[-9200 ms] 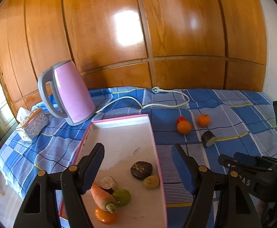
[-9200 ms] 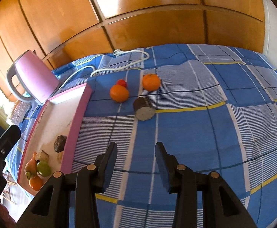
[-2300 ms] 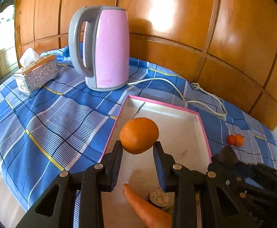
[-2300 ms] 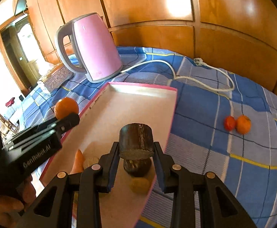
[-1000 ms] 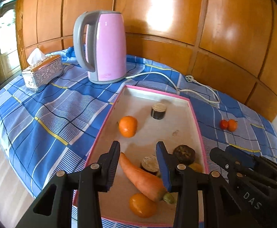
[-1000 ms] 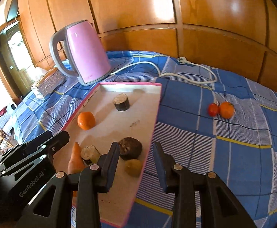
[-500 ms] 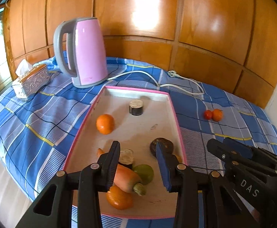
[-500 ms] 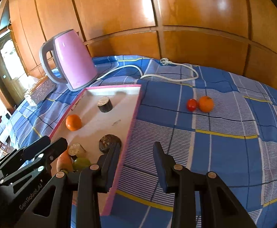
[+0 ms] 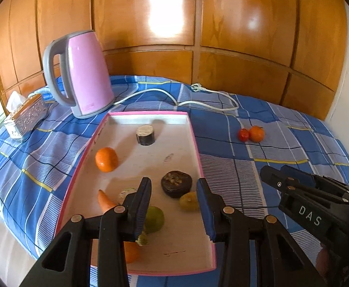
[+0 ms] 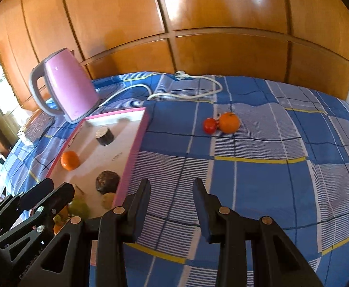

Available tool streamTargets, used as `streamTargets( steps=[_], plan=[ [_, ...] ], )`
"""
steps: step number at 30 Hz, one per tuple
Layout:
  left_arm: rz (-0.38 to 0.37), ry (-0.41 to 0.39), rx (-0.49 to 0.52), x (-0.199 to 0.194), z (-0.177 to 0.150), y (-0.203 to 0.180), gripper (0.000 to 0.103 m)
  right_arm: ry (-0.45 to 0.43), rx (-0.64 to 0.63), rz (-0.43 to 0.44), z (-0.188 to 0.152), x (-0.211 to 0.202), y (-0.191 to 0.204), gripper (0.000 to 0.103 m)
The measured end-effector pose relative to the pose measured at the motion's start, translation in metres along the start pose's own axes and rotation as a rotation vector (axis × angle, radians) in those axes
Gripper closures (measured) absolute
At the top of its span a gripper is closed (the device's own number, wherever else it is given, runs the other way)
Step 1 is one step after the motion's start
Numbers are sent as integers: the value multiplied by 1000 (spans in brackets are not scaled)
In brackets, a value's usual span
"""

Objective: Organize fruits
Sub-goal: 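Move both tools back from the tray toward the remaining tomato and orange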

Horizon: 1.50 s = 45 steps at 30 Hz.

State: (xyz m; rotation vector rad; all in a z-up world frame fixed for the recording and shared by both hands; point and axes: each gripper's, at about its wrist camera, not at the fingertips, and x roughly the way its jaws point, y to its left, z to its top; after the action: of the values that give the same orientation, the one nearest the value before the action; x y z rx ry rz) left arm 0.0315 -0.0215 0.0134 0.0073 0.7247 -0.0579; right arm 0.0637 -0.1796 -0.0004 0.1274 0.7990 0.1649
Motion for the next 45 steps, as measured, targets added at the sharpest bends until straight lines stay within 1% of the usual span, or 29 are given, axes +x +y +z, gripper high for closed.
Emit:
streamTargets(
  steps=[9,24,38,45],
  plan=[
    [-23,12,43,8,2,-19,63,4,55,-33,2,3,-26,66],
    [-64,47,88,34,10,-46,63,26,93,-76,6,20,-55,66],
    [-82,73,79,68,29,-61,63,50,81,-113,34,55,-79,66],
    [-87,89,68,88,40,-68,63,56,97,-99,56,76,-89,66]
  ],
)
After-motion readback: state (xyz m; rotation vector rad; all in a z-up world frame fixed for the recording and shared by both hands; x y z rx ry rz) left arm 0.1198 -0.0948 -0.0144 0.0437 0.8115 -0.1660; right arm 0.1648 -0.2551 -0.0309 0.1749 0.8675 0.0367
